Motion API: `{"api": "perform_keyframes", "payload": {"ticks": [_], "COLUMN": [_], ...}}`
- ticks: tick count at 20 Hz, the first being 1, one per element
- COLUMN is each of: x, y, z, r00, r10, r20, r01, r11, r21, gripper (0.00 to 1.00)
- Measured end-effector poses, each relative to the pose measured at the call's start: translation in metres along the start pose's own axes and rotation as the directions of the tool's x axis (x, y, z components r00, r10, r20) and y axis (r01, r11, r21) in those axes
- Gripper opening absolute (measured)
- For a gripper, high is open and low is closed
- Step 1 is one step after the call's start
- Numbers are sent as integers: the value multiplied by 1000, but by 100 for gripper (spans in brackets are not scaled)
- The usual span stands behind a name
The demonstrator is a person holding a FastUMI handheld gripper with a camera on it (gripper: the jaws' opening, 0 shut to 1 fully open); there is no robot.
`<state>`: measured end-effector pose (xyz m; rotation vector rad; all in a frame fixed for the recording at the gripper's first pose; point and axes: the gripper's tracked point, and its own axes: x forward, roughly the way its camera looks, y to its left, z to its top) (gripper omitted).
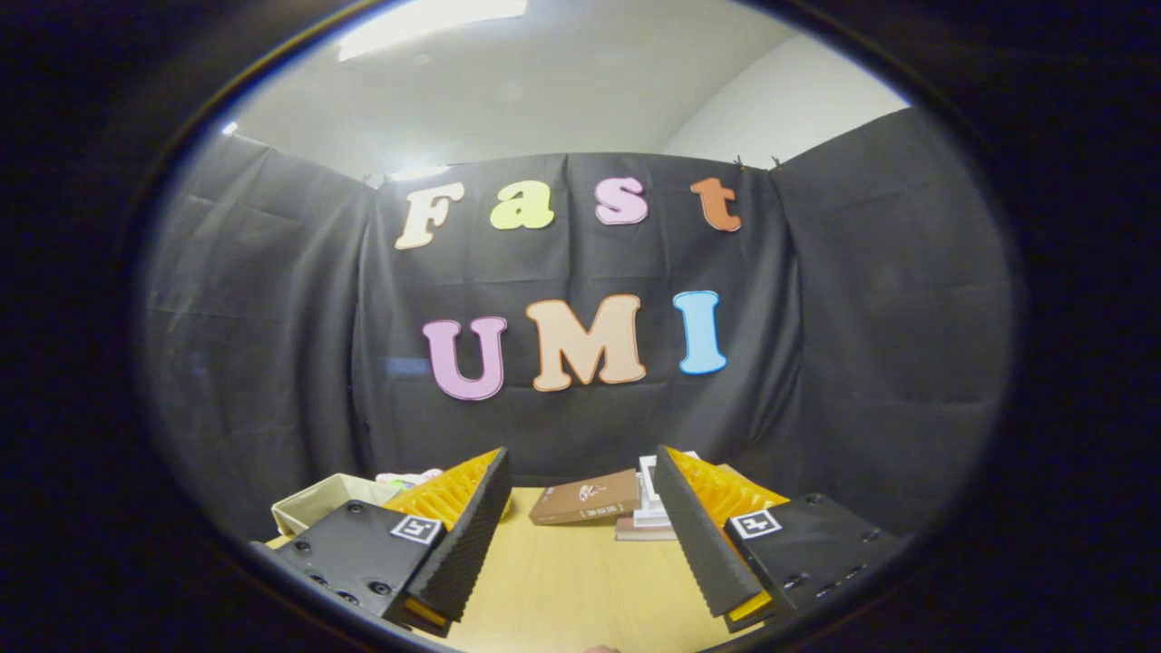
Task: Open the storage box then place both shoes into the box .Put the left shoe in first, then the right shoe, with the right side of both shoes facing outward in a uniform manner.
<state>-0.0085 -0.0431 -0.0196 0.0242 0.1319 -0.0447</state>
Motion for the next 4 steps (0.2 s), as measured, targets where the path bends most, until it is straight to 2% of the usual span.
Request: {"api": "perform_keyframes", "payload": {"ticks": [4], "x": [3], "y": [5], "z": [4], "r00": [1000], "r10": [19], "r20": [13], "r01": [-19], "r11": [1000], "r21": [-19], "gripper": [99]}}
